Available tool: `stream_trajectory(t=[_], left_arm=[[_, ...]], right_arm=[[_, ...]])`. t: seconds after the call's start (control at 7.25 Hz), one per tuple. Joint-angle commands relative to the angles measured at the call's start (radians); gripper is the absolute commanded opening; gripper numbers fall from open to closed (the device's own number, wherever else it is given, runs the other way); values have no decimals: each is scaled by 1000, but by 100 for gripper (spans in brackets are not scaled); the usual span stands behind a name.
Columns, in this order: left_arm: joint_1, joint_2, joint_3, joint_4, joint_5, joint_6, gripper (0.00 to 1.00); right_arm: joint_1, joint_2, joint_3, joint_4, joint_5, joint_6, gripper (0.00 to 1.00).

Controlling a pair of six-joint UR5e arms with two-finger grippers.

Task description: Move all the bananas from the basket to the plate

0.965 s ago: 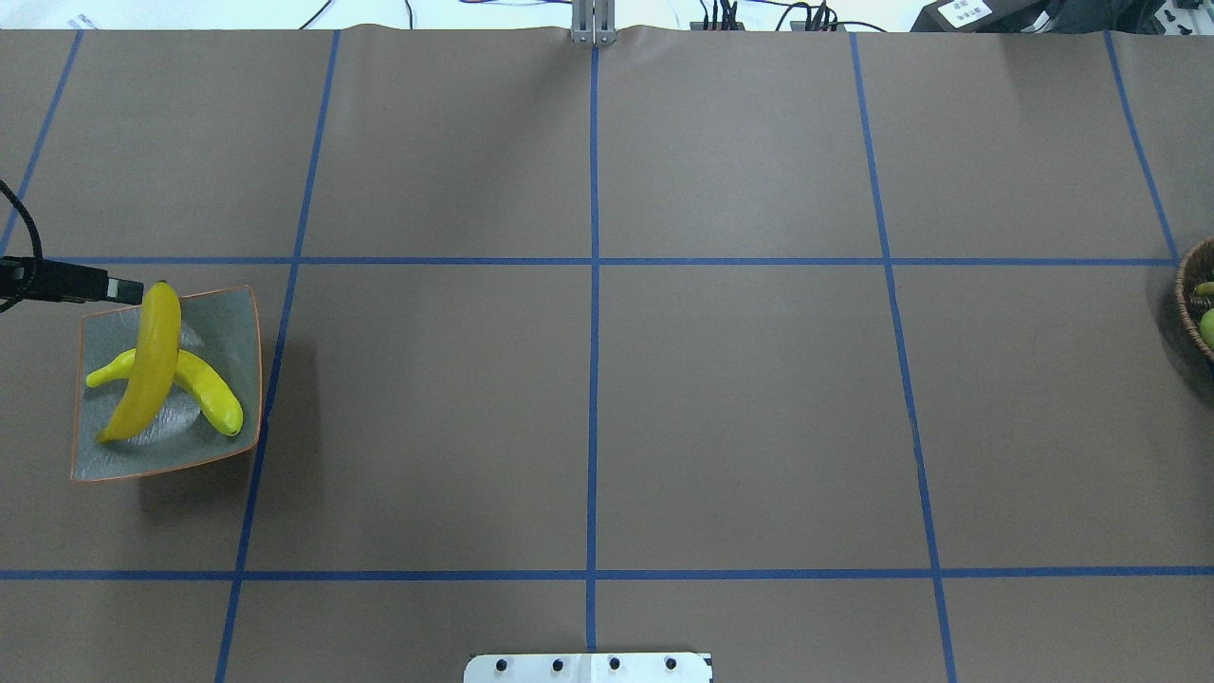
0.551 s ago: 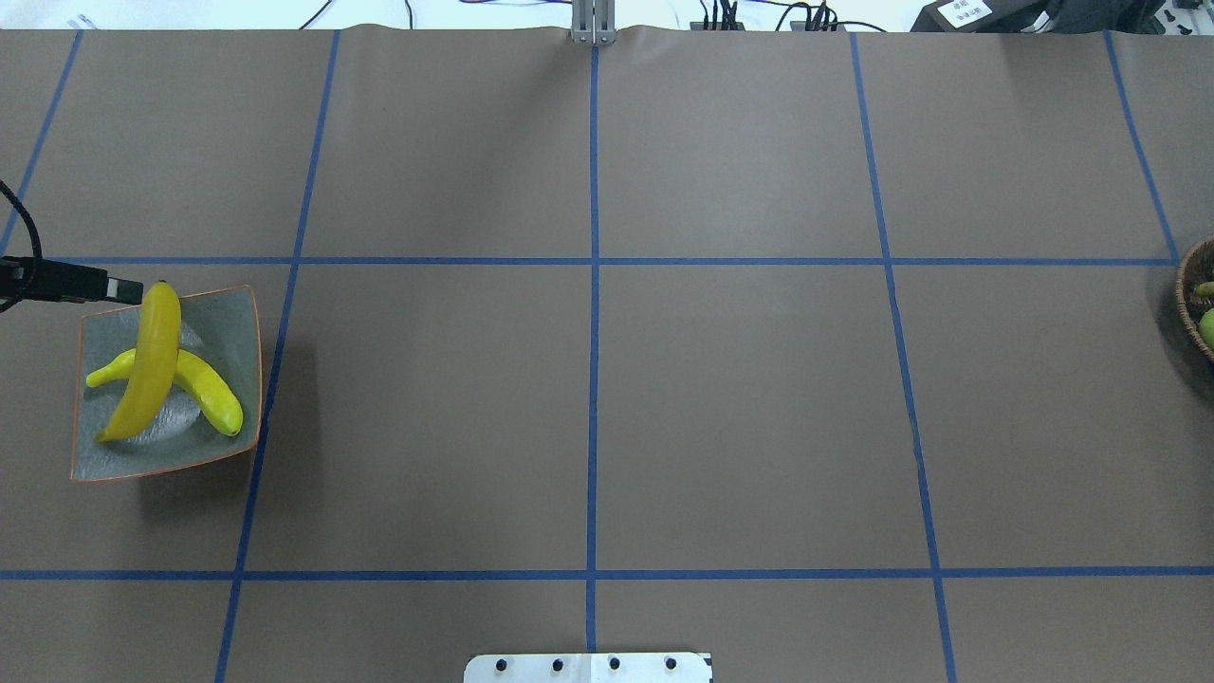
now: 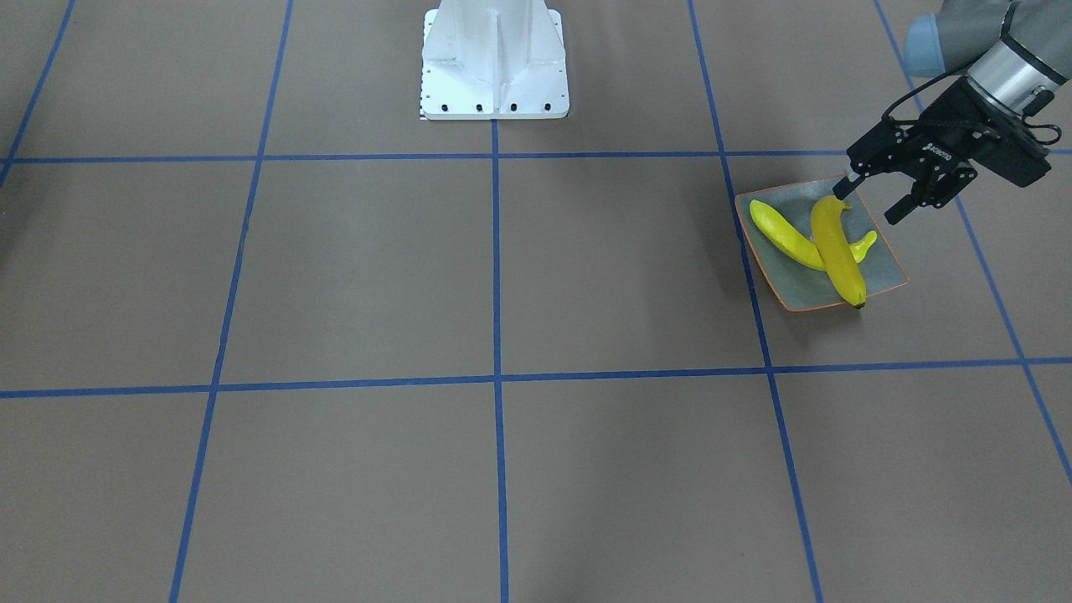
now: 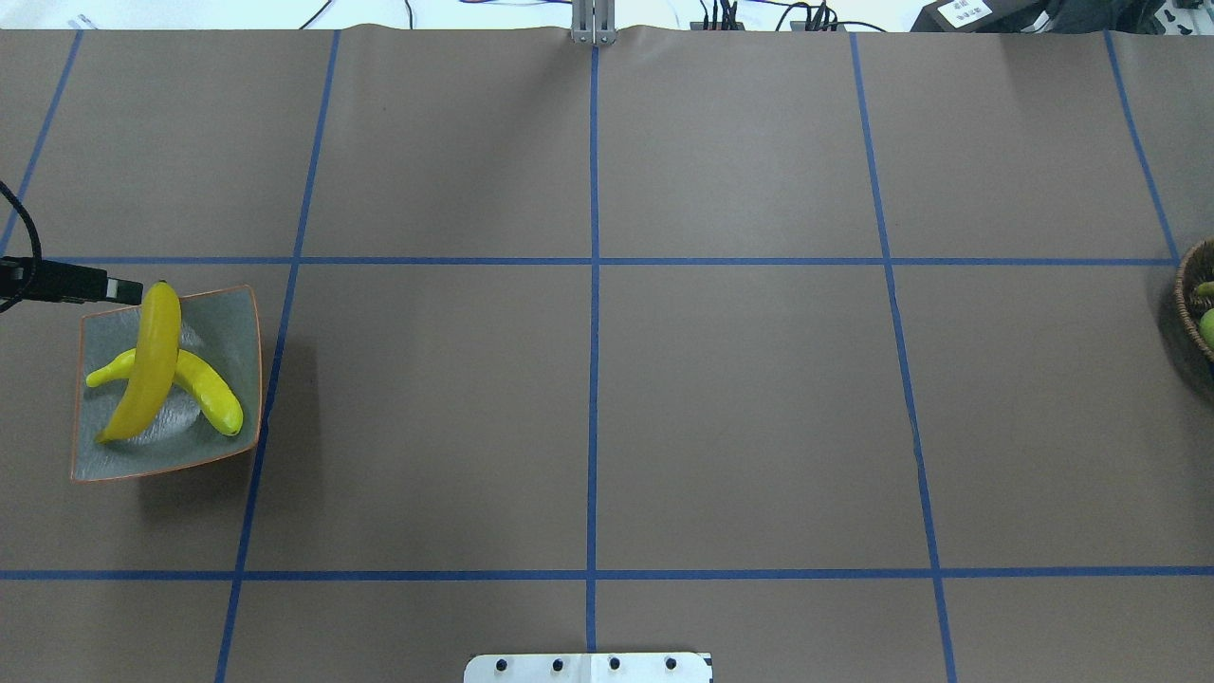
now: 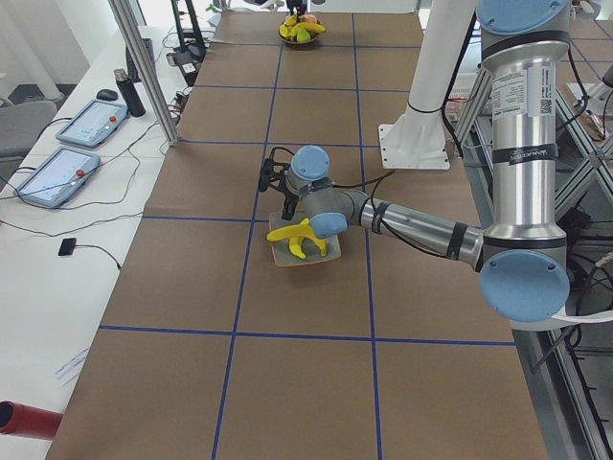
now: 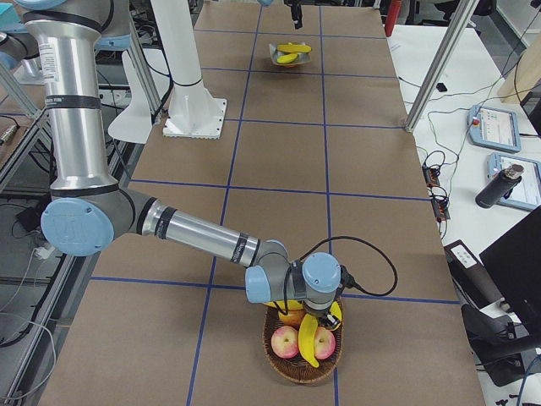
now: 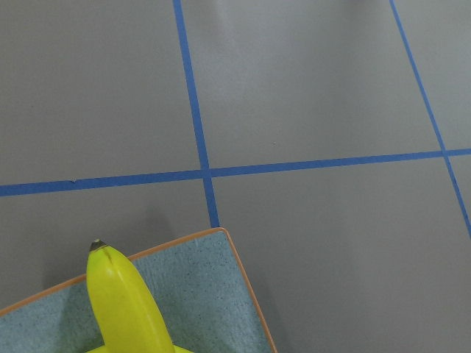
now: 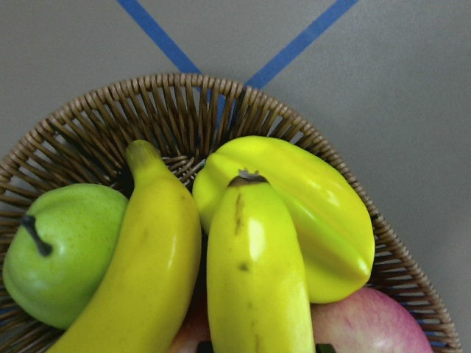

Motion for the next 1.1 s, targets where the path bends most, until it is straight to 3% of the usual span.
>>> stream_trajectory(t=[0.0, 0.14, 0.41, 0.55, 0.69, 0.97], left_arm=[[0, 1, -1, 0, 0, 0, 100], [0, 3, 0, 0, 0, 0, 100], [0, 1, -1, 0, 0, -2, 100], [2, 1, 0, 0, 0, -3, 100], [2, 1, 0, 0, -2, -3, 100], [3, -2, 0, -2, -2, -5, 100]], right_arm=[[6, 16, 18, -6, 15, 1, 0], [20, 27, 34, -25, 21, 6, 0], [35, 71, 149, -219, 29, 11, 0], [35, 112, 151, -258, 29, 24, 0], [35, 137, 160, -247, 35, 166, 0], [-26, 154, 271, -246, 63, 433, 0]])
